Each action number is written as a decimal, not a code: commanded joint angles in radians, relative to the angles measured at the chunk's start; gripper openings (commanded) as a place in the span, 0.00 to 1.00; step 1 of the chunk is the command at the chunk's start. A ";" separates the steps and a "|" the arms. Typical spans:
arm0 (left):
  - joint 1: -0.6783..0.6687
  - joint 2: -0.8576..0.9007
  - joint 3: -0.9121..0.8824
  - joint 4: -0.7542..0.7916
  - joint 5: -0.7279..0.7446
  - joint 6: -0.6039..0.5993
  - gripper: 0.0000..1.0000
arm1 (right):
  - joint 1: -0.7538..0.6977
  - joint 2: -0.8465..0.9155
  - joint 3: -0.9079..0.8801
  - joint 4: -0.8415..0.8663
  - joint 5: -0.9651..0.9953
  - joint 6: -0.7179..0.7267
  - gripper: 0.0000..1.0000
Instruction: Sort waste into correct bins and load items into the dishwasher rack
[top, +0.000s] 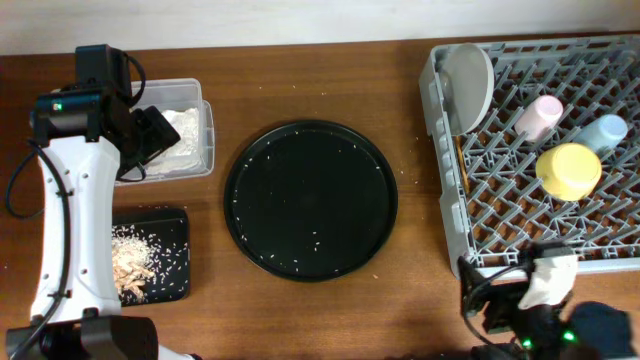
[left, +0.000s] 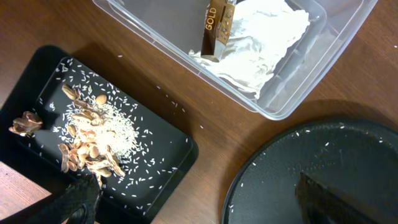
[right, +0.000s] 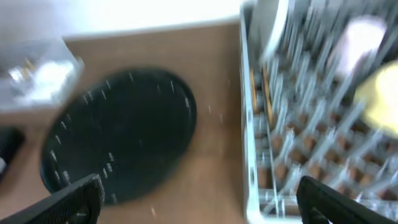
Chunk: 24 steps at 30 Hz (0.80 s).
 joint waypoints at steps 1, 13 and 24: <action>0.002 -0.013 0.002 -0.001 -0.007 0.001 0.99 | -0.014 -0.127 -0.200 0.196 0.071 -0.004 0.98; 0.002 -0.013 0.002 -0.001 -0.008 0.001 0.99 | -0.077 -0.274 -0.823 1.033 0.004 -0.131 0.98; 0.002 -0.013 0.002 -0.001 -0.007 0.001 0.99 | -0.078 -0.274 -0.823 0.970 0.028 -0.194 0.98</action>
